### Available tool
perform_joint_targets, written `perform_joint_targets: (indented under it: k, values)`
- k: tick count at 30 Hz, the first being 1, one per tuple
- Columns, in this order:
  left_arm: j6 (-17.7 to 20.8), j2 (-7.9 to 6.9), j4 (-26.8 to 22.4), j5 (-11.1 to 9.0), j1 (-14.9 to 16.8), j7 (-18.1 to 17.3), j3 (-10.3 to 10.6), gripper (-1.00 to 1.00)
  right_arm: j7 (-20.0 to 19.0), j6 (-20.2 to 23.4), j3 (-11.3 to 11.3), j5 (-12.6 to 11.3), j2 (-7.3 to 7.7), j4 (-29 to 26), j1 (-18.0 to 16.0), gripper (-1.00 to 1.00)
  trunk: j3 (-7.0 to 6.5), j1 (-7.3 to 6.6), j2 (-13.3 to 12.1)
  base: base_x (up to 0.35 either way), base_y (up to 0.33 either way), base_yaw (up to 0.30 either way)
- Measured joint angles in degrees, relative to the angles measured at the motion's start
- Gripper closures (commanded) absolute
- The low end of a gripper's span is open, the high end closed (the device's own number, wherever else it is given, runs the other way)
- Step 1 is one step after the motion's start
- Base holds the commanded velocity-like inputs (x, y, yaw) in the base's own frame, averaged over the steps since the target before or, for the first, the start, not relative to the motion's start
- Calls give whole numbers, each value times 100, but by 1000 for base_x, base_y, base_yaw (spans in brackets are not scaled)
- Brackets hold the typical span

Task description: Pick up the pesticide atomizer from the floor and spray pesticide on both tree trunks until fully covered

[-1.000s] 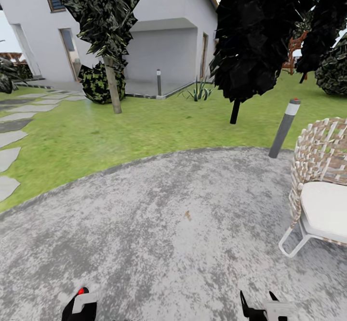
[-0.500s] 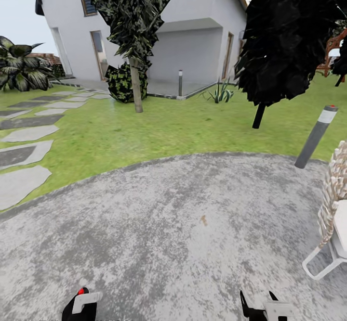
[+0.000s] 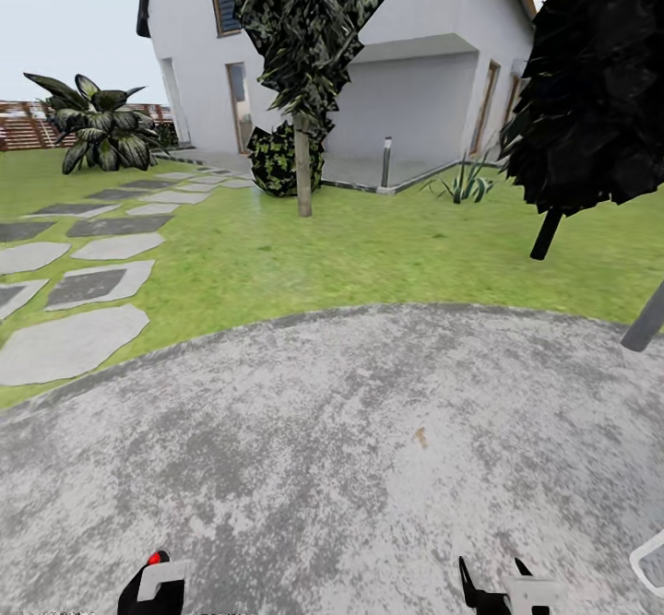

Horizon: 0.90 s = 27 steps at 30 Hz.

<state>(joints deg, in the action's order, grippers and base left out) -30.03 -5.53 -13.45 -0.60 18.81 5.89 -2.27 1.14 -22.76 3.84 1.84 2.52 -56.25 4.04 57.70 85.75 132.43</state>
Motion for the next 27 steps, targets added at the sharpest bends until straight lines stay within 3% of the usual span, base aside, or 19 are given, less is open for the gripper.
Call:
perform_joint_targets:
  k: [11,16,19,27]
  values:
    - [-88,-1,-41,0,-69,-7,6,100,0,0,1,0,-5,18,0,-100,-36,-45,-82,0,0,279]
    - [-678,-1,-289,7,-305,-26,13,100,0,0,-16,0,-6,155,0,-100,-36,-45,-82,0,0,279]
    - [-861,1,-756,5,-654,-56,24,100,0,0,-22,0,-6,194,0,-100,-36,-45,-82,0,0,277]
    - [-890,55,-2344,1,-1663,-72,47,100,0,0,-23,0,-6,202,0,-100,-36,-45,-82,0,0,257]
